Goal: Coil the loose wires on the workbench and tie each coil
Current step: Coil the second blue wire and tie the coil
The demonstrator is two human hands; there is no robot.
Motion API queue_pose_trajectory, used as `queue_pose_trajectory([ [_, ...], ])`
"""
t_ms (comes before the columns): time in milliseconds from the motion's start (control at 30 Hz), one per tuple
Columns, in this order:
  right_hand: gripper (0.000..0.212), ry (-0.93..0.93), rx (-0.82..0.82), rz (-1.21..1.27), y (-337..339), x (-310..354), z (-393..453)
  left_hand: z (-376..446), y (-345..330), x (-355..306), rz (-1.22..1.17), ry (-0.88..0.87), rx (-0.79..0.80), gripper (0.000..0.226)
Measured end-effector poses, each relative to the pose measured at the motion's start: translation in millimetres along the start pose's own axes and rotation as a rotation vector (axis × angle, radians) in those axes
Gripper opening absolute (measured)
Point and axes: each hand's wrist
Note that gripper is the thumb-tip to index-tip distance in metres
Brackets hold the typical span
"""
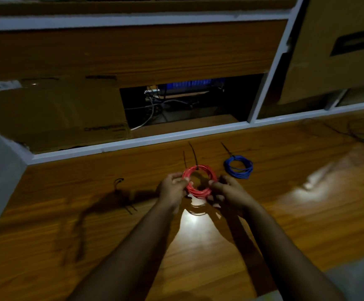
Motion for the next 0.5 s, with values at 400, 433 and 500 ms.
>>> queue_pose_trajectory([
  [400,0.024,0.355,-0.484,-0.566,5,-14,57,29,-64,12,0.497,-0.317,-0.431,0.027],
  [433,0.025,0.368,-0.483,-0.536,5,-16,56,27,-63,12,0.501,-0.309,-0.436,0.029],
  [500,0.029,0.388,-0.477,-0.438,6,-24,54,19,-61,11,0.502,-0.301,-0.428,0.035],
])
Point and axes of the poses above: each hand's wrist, its own z-axis towards the middle knuckle, its own y-axis out of the back of the hand, x = y × z, and after that the axes turned 14 degrees about -x, right-handed
